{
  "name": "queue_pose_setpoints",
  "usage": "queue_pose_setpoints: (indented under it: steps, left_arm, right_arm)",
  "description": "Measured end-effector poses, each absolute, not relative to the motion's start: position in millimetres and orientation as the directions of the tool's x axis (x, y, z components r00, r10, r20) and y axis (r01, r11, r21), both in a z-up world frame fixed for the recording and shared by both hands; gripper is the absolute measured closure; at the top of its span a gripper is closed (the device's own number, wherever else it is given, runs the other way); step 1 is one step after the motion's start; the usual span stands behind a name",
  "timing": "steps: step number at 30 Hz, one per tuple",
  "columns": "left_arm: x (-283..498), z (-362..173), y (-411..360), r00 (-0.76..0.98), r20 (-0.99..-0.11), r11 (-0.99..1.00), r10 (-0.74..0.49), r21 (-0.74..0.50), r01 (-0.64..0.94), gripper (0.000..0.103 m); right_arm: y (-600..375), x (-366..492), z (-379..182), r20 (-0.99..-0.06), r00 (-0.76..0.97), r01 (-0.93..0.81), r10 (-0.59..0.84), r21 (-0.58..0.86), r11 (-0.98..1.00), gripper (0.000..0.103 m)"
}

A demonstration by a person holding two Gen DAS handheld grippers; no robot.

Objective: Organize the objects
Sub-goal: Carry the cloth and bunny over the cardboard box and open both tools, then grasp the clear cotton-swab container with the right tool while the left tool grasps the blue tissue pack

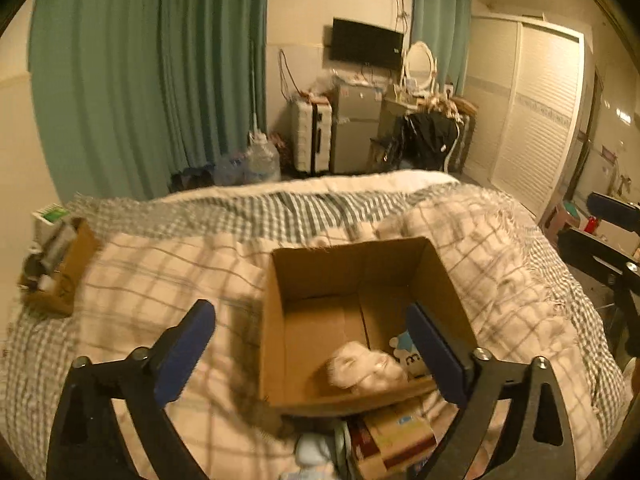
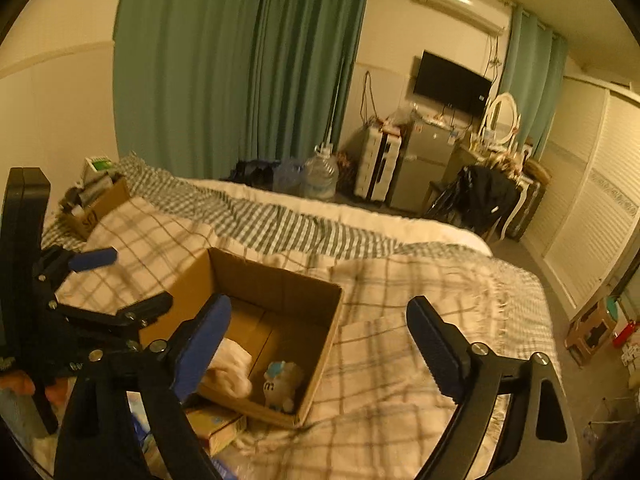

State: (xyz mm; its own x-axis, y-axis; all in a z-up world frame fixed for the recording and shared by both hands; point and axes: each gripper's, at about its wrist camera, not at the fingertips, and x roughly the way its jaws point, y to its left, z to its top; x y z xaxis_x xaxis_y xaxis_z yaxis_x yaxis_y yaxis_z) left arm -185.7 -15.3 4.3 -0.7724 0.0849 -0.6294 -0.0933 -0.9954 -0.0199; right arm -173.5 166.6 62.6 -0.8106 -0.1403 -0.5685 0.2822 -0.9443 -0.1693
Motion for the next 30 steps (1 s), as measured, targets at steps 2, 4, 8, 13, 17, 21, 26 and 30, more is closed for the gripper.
queue_pose_setpoints:
  steps: [2,4,8,13,17,21,26,30]
  left_arm:
    - [-165.8,16.2,-16.7,-0.782,-0.620,-0.997,0.065,-0.002,-0.081,0.000]
    - [-145.3,24.2,-18.7,-0.788,-0.614,-0.998,0.040,0.015,-0.063,0.000]
    - [-107.0,27.3,-19.9,-0.789,-0.613,-0.998,0.022,0.039,-0.057,0.000]
    - [-67.5,9.0,-15.2,-0.788,-0.615,-0.996,-0.028,0.084,-0.031,0.000]
    - [-48.1,-25.8,-15.0,-0.761,-0.647,-0.998,-0.044,0.064,0.002,0.000]
    - [-41.1,-71.1,-17.5,-0.710,-0.702,-0.998,-0.055,0.034,0.044,0.000]
    - [-46.3,-100.4,-24.3,-0.661,-0.739,-0.991,-0.131,0.109,0.074,0.000]
    - [-44.1,-100.7,-38.5,-0.670,-0.729,-0.990,-0.140,0.090,0.109,0.000]
  right_arm:
    - [168.8,-155.1,73.5,-0.558,-0.819,0.277,-0.134,-0.180,-0.944,0.009]
    - [173.7,-131.3,83.5,-0.548,-0.827,0.272,-0.129,-0.188,-0.944,0.006]
    - [173.6,-91.8,89.4,-0.541,-0.831,0.278,-0.128,-0.205,-0.938,0.002]
    - [164.1,-56.4,63.8,-0.555,-0.827,0.273,-0.091,-0.255,-0.928,0.001]
    - [151.9,-42.9,18.6,-0.596,-0.801,0.265,-0.055,-0.272,-0.925,0.001]
    - [142.7,-47.0,-31.9,-0.664,-0.747,0.264,-0.033,-0.250,-0.932,0.001]
    - [131.9,-64.1,-84.5,-0.760,-0.650,0.281,-0.009,-0.229,-0.932,0.001]
    - [120.9,-74.1,-104.4,-0.791,-0.612,0.280,-0.001,-0.216,-0.935,0.001]
